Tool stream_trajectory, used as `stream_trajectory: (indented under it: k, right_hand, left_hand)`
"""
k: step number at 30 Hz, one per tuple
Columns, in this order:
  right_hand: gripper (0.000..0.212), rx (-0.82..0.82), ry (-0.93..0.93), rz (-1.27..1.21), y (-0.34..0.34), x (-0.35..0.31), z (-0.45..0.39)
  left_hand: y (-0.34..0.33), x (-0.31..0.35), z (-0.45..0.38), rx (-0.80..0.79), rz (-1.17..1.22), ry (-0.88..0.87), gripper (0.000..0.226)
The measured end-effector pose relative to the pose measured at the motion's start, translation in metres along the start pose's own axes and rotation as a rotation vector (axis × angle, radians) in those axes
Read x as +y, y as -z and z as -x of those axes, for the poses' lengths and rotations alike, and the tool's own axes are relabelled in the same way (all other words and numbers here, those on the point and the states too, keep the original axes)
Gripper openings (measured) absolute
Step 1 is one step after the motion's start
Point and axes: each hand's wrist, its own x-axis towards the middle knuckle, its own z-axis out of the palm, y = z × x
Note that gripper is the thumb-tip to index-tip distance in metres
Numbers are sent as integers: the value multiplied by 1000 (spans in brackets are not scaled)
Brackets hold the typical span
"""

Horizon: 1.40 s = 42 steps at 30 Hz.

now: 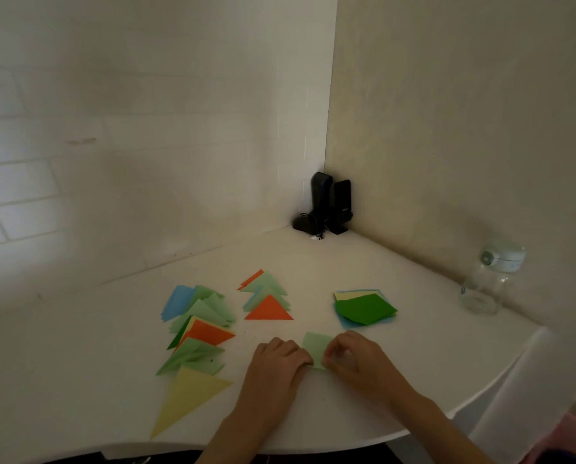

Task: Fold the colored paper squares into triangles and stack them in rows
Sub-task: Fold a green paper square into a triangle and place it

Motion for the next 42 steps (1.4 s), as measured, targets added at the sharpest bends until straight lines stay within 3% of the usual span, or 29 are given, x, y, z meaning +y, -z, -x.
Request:
stream_trajectory:
  k: [3, 11, 20, 26, 32, 37, 40, 42]
  right_hand:
    - [61, -30, 45, 5, 2, 7, 8]
    - [32, 156, 69, 79, -16, 17, 8]
    - [33, 268, 44, 85, -25, 17, 0]
    - [37, 356, -3, -55, -23, 16, 1]
    - [31, 192, -129, -223, -12, 17, -4]
    - [35, 82, -161, -252, -3, 23, -7]
    - [40, 22, -150, -249, 3, 22, -5]
    - [40, 5, -112, -240, 9, 20, -4]
  left_hand:
    - [-2, 6, -1, 6, 19, 44, 15]
    - [-12, 10, -10, 83, 168, 234, 19]
    - [-16, 12, -19, 82, 159, 361, 32]
    - [-13, 12, -25, 41, 114, 412, 36]
    - [-8, 10, -31, 36, 148, 460, 41]
    - [-9, -4, -28, 19, 299, 459, 23]
    - [-9, 1, -28, 2, 194, 403, 13]
    - [-7, 3, -29, -34, 104, 365, 18]
